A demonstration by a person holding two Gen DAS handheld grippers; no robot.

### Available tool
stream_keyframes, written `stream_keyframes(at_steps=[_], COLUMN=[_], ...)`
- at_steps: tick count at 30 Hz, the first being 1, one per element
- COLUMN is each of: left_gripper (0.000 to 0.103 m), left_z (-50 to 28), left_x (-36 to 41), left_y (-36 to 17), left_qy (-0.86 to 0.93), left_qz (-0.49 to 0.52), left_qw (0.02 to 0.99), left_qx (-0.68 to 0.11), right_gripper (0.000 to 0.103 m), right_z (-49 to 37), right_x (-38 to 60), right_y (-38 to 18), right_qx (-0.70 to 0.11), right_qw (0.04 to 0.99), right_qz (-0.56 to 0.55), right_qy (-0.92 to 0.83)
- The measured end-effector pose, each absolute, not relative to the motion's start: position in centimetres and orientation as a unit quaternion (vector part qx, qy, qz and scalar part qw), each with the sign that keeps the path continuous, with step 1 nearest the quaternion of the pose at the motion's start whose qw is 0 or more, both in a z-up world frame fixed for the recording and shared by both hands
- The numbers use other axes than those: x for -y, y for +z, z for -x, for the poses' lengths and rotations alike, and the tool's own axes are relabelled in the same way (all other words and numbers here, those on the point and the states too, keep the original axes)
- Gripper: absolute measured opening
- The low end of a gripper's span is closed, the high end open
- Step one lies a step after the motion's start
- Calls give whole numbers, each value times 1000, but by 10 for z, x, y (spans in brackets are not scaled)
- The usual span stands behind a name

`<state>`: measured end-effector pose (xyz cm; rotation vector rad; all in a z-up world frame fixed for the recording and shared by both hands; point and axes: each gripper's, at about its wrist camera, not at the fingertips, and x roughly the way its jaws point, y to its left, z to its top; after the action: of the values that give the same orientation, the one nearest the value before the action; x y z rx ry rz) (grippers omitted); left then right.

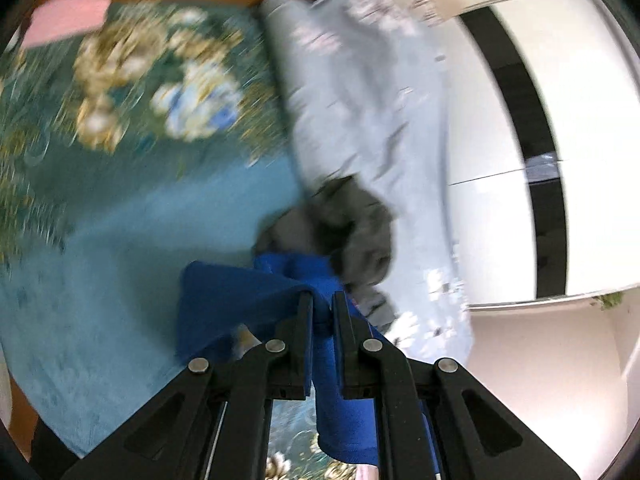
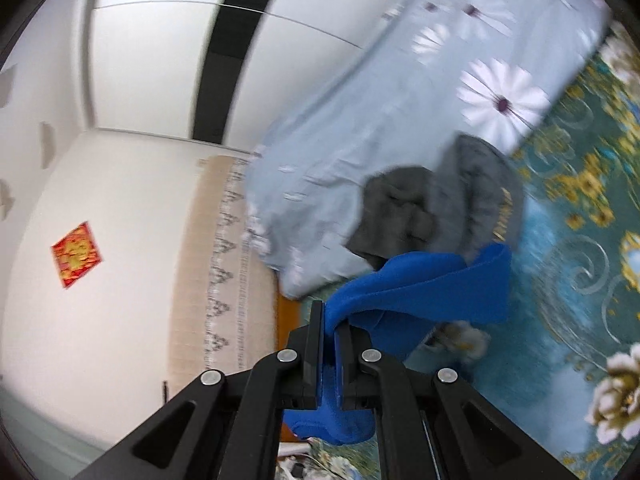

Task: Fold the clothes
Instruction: 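Lift and shake the sweatshirt with both grippers, pulling it open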

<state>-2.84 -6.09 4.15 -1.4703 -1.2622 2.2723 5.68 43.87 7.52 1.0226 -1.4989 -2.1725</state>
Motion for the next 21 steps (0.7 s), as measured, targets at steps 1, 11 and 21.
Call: stream_keyframes(at_steps=[1, 11, 21], left_gripper=[8, 8, 8], left_z=[25, -48, -160], left_x=[64, 76, 88], left_y=[58, 118, 130], left_qy=[764, 796, 778], left_qz=[481, 449, 488], left_qw=[89, 171, 250], left_qx=[421, 368, 307], right_gripper=[4, 4, 4], right_z=[-61, -178, -325], right_x=[-438, -442, -474], right_y=[88, 148, 154], right_qx=[522, 506, 497], right_qw=[161, 158, 94], right_qz=[-343, -268, -272], right_qy=[-764, -804, -819])
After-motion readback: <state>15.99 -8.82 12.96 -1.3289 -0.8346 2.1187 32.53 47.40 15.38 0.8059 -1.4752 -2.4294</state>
